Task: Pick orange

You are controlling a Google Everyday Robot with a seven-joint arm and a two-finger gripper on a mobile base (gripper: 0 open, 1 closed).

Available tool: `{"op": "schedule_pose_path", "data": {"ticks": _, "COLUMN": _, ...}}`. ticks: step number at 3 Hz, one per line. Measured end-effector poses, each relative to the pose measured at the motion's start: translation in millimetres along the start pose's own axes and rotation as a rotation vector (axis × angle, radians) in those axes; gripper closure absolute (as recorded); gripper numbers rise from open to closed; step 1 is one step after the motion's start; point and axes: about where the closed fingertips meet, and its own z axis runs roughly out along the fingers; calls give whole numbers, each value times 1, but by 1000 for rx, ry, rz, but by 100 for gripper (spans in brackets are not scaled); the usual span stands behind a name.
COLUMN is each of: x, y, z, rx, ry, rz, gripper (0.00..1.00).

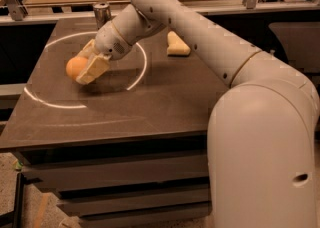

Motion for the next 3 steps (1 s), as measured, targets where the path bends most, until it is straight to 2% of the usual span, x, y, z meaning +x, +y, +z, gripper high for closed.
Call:
{"op": "schedule_pose_path", "data": {"ticks": 1, "x": -15, "y": 4, "z": -29, "rx": 52, "ry": -152, "rz": 1, "gripper": 100}}
{"op": "schedule_pose_path", "data": {"ticks": 2, "x": -23, "y": 9, "z": -57, "rx": 101, "ry": -253, "rz": -1, "gripper": 100}}
{"op": "schedule_pose_path", "data": {"ticks": 3, "x": -22, "y": 10, "z": -62, "rx": 108, "ry": -263, "rz": 2, "gripper": 100}}
